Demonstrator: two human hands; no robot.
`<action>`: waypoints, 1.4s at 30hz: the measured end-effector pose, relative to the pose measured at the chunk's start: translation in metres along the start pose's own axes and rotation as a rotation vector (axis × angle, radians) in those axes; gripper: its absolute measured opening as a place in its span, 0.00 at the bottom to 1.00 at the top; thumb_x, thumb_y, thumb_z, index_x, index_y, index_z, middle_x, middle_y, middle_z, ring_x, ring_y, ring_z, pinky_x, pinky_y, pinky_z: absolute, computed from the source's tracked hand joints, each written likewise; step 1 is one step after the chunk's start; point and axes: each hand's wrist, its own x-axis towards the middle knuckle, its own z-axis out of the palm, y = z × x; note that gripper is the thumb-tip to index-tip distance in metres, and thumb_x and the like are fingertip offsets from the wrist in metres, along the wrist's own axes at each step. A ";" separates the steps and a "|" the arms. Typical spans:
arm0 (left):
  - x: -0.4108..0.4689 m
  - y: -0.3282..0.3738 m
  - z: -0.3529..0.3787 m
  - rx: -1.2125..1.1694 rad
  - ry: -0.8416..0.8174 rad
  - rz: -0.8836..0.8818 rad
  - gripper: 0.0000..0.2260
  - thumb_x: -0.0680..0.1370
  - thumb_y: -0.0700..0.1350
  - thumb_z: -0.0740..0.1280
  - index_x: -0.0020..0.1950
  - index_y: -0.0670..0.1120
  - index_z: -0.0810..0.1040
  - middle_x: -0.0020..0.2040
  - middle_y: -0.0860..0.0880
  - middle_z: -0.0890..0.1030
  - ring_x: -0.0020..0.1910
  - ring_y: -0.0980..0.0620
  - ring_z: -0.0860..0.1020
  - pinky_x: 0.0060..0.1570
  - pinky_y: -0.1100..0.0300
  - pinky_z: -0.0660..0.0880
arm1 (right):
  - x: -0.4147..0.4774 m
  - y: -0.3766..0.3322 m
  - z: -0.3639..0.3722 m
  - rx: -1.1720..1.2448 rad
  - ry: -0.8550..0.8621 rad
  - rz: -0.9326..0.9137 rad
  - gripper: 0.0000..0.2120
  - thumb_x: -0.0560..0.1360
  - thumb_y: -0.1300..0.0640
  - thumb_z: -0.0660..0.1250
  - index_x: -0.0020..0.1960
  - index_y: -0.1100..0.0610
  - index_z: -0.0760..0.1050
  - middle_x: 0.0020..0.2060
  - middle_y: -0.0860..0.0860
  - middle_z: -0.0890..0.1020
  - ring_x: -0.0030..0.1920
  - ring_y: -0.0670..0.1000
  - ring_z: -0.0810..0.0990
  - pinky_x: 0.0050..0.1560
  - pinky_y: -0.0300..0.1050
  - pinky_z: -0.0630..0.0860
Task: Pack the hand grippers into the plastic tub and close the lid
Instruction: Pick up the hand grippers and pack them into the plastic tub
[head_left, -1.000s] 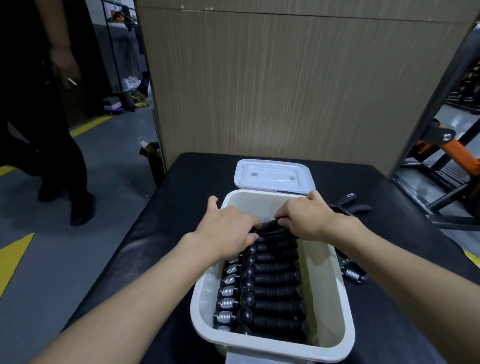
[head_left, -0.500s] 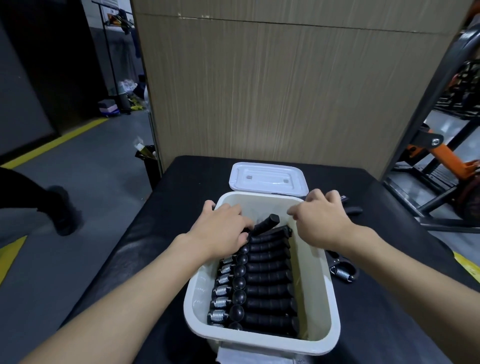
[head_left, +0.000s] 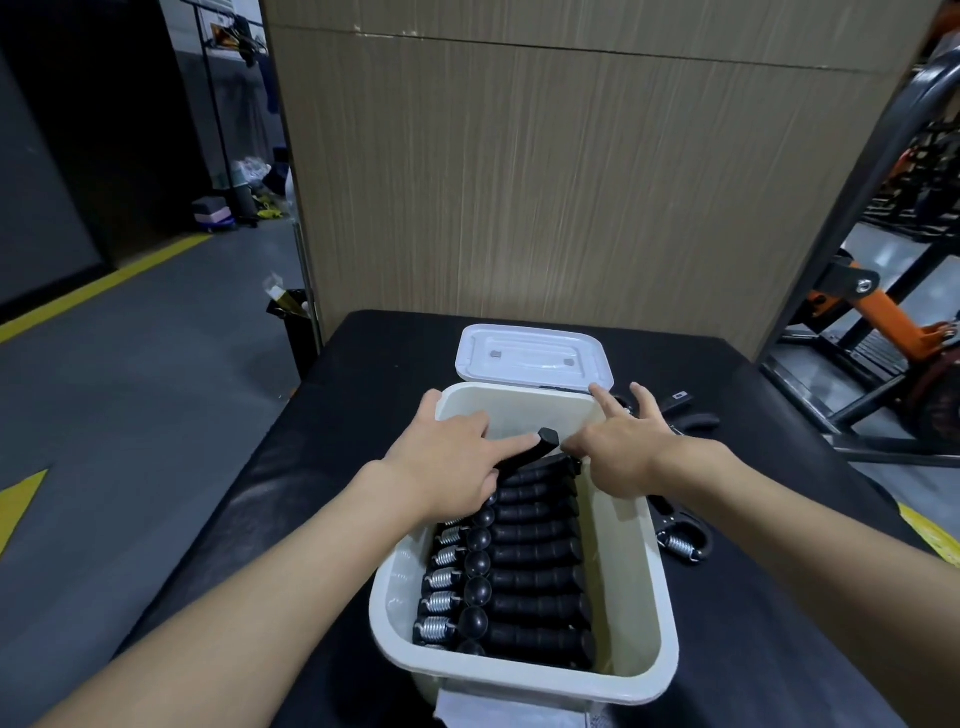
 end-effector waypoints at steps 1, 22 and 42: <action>0.000 0.000 0.000 0.008 -0.001 0.004 0.23 0.81 0.55 0.51 0.76 0.68 0.51 0.49 0.51 0.71 0.51 0.50 0.74 0.66 0.40 0.52 | -0.001 -0.001 0.000 -0.020 -0.012 -0.001 0.33 0.66 0.68 0.50 0.66 0.47 0.73 0.67 0.50 0.75 0.78 0.54 0.34 0.72 0.68 0.32; 0.003 0.001 -0.002 0.059 -0.060 -0.002 0.26 0.81 0.52 0.50 0.77 0.67 0.46 0.57 0.52 0.72 0.53 0.50 0.74 0.67 0.39 0.51 | -0.006 -0.019 0.006 -0.007 0.160 0.040 0.17 0.72 0.63 0.56 0.55 0.54 0.78 0.60 0.54 0.79 0.79 0.51 0.40 0.72 0.70 0.36; 0.005 0.003 -0.007 0.058 -0.122 -0.015 0.31 0.81 0.48 0.53 0.76 0.69 0.39 0.58 0.50 0.70 0.45 0.49 0.68 0.62 0.40 0.58 | -0.008 -0.045 0.004 -0.006 0.104 0.173 0.19 0.72 0.64 0.56 0.62 0.59 0.70 0.73 0.56 0.67 0.78 0.55 0.33 0.72 0.68 0.33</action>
